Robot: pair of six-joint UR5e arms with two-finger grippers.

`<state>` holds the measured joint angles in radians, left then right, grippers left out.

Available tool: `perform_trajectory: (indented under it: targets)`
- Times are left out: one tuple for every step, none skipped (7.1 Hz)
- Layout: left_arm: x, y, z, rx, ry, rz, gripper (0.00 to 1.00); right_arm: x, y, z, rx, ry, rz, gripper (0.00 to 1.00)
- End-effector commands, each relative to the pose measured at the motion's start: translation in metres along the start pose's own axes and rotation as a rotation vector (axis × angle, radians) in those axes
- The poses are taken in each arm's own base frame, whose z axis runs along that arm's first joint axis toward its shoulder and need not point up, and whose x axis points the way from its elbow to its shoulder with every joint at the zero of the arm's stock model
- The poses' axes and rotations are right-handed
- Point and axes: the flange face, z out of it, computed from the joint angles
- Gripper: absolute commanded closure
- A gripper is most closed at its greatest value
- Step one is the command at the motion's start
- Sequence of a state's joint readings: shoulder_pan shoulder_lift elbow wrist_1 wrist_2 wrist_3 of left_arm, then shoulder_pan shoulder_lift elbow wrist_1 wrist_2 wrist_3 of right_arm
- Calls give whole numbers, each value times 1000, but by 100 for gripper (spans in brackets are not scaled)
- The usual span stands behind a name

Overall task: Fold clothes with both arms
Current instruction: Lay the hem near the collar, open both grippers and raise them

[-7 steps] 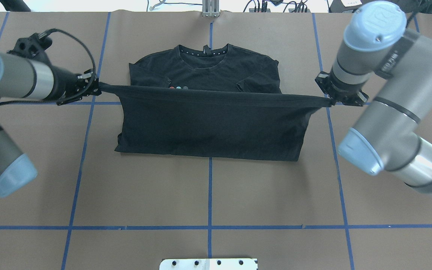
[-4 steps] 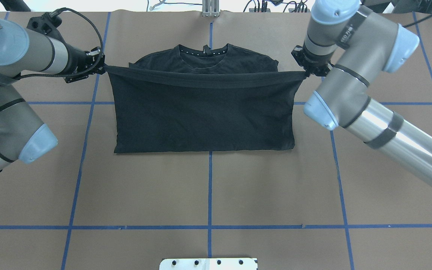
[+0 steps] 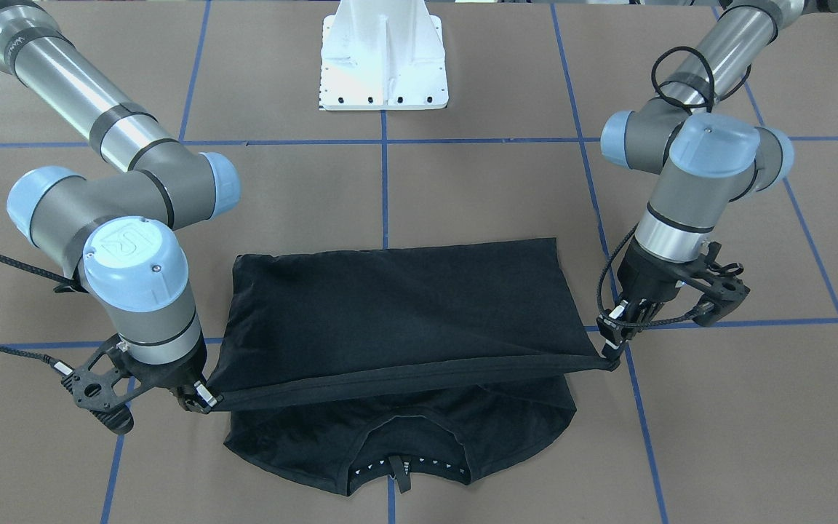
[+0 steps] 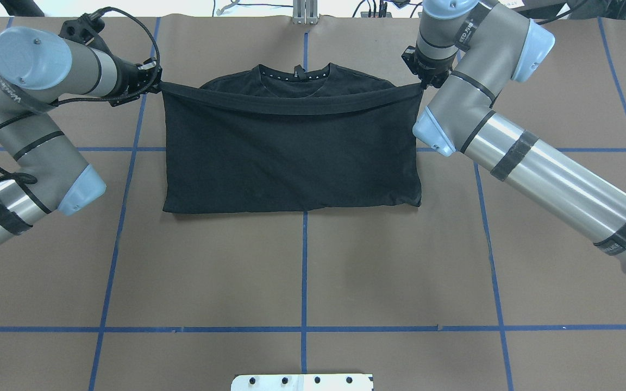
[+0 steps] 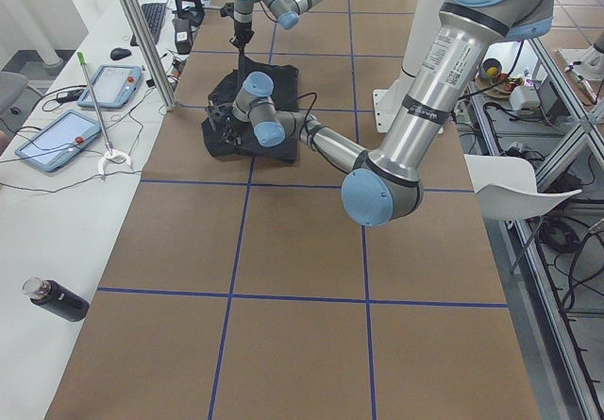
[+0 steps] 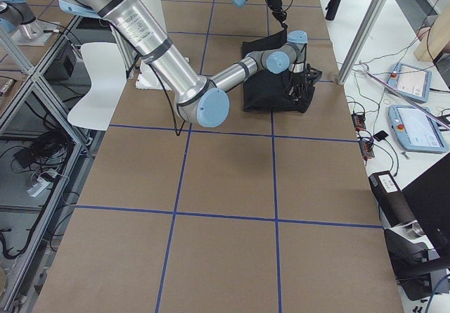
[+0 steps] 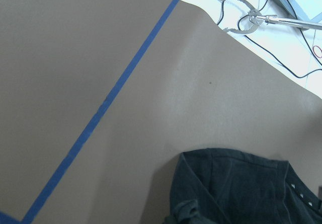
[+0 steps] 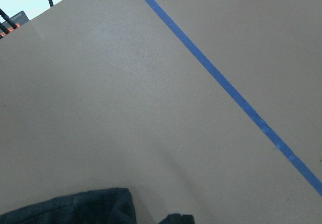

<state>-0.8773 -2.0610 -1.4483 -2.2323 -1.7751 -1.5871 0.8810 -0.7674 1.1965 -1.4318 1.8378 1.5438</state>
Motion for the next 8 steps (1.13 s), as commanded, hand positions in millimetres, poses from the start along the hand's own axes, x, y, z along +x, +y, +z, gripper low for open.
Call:
perform_trajectory:
  targets:
    - [-11,-9,30,37,2,0,100,-6,14,18,47,12,-23,100]
    - [-19,-11,39,39,-2,0,97,-8,21,21,52,12,-30,95]
    - [-20,-13,43,51,7,0,88,-7,20,25,59,8,-31,82]
    - [-13,-13,44,51,19,2,78,-9,17,22,68,2,-28,55]
    - [-8,-18,38,60,50,2,72,-14,15,14,70,-16,-19,41]
    - [-8,-34,31,78,72,-5,65,-22,12,-1,67,-54,-6,36]
    - [-6,-46,24,94,81,-13,61,-22,16,-25,46,-103,16,35]
    - [1,-55,17,105,96,-13,61,13,28,-39,-14,-148,61,33]
